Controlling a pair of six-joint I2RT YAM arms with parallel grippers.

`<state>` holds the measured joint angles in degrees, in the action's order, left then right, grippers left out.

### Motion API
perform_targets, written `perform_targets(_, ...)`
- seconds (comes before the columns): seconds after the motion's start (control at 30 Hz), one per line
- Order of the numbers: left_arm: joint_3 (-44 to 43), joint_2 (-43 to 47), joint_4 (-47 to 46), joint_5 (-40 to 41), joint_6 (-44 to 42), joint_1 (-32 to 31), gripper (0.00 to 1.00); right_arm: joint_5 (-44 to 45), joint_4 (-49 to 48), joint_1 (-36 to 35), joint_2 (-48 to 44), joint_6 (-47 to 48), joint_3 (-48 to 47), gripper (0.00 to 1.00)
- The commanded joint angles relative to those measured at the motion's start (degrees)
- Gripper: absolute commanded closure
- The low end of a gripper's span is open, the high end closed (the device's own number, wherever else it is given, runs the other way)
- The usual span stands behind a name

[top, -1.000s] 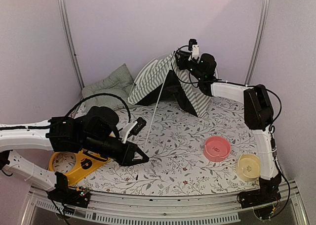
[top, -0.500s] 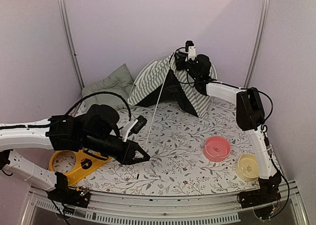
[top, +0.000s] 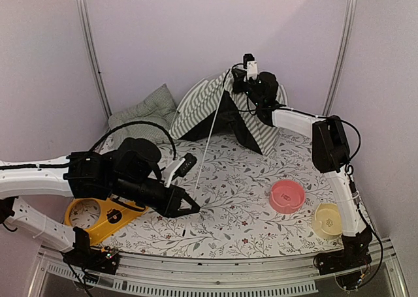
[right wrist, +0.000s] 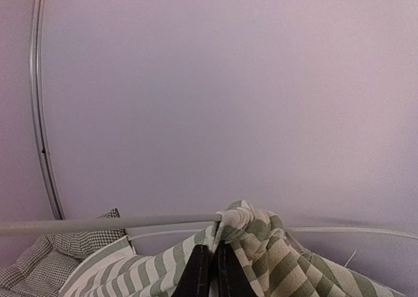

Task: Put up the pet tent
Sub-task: Pick up the tent fabric from the tent, then insert the tent pole into the pole socket of the pet tent.

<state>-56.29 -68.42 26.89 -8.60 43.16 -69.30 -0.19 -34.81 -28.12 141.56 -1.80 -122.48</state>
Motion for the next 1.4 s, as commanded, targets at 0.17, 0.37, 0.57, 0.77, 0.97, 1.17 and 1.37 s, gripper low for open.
perform_targets(0.17, -1.0, -1.0, 1.7, 0.0, 0.2, 0.2, 1.00, 2.3, -7.3, -1.7, -5.1, 6.4, 5.3, 1.00)
perform_targets(0.37, -0.2, -0.2, 4.1, -1.0, 3.0, 0.3, 1.00, 3.2, -17.8, -3.3, -11.0, 10.6, 15.7, 1.00)
perform_targets(0.57, 1.1, 2.0, 8.6, -2.0, 6.3, 0.3, 1.00, 3.0, -26.7, -4.0, -13.1, 13.5, 23.8, 0.98)
perform_targets(0.77, -1.5, 4.1, 13.1, -0.9, 7.6, 0.6, 1.00, 0.9, -31.9, -4.6, -15.1, 15.8, 30.1, 0.99)
perform_targets(0.97, -4.1, 2.8, 13.8, -2.0, 7.0, 1.7, 1.00, 0.8, -37.7, -6.4, -17.9, 22.1, 38.0, 0.98)
perform_targets(1.17, -9.0, -0.4, 13.3, -1.2, 5.4, 2.3, 1.00, -1.2, -41.2, -8.0, -20.6, 23.9, 43.7, 0.99)
perform_targets(1.37, -13.3, -1.4, 10.8, 2.1, 5.7, 3.8, 1.00, -5.2, -43.4, -10.1, -23.1, 20.3, 49.5, 0.99)
